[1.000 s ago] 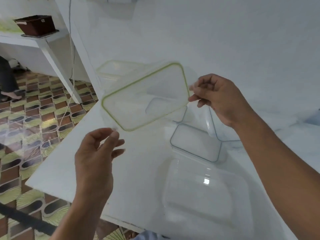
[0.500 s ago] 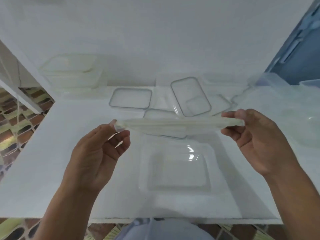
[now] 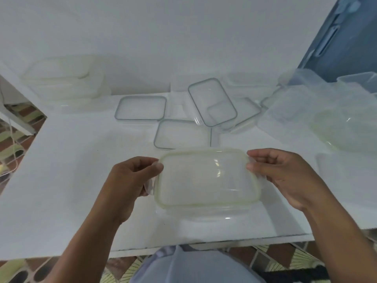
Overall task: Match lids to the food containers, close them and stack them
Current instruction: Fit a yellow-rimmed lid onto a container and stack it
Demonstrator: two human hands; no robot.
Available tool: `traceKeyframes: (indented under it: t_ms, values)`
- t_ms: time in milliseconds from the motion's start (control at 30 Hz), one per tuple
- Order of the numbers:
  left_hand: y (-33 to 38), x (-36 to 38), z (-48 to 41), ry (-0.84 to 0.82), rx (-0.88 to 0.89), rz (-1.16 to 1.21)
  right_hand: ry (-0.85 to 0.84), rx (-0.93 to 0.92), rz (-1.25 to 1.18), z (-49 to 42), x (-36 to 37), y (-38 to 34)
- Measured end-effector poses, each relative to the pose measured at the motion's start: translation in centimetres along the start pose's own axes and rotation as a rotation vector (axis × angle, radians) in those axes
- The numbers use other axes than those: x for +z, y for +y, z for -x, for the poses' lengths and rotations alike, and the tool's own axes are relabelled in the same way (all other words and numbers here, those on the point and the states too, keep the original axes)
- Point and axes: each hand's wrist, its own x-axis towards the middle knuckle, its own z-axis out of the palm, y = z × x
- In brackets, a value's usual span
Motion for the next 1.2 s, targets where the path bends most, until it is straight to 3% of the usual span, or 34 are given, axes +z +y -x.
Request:
traceKeyframes:
  t_ms: [300, 533, 800, 1000, 1200]
  values:
    - [-1.1, 0.6, -0.5, 0.123, 0.095, -0.149, 0.065, -0.038, 0.130, -0.3, 1.4, 1.3]
    - [-1.0, 0.2, -1.0, 0.064, 0.071, -0.184, 0.000, -0.026, 0.152, -0.6, 1.2, 1.1]
    - [-1.5, 0.7, -1.5, 0.122, 0.072, -0.103, 0.020, 0.012, 0.092, -1.5, 1.8, 1.6]
    - [-1.5, 1.3, -2.2, 0.061, 0.082, -0.069, -0.108, 0.012, 0.140, -1.8, 1.5, 1.3]
    - [-1.4, 3.1, -3.2, 0.144, 0.161, -0.136, -0.009, -0.055, 0.222, -2.9, 2.3, 0.9]
